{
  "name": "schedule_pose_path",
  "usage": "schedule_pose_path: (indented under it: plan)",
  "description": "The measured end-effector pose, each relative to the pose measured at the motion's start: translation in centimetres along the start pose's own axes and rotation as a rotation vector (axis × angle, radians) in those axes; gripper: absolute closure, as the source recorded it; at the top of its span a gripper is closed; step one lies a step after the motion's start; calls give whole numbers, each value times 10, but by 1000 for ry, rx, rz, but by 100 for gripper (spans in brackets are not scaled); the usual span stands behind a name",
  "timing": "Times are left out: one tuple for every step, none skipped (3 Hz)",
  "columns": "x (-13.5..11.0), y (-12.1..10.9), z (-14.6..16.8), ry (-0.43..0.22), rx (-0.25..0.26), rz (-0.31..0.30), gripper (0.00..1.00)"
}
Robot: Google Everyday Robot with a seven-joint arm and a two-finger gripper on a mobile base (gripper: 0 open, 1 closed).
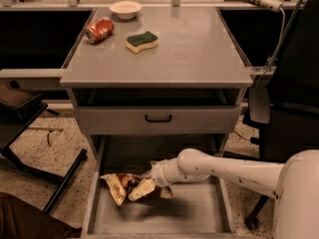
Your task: Place brown chip bag into middle drawer
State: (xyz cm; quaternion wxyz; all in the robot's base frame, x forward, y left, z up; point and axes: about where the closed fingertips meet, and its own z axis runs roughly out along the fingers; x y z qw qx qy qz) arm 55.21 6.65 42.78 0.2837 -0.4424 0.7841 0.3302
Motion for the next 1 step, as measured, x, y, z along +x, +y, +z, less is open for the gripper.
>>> schedule_pose_path:
  plan:
    - [0,0,0,0,0,0,0]
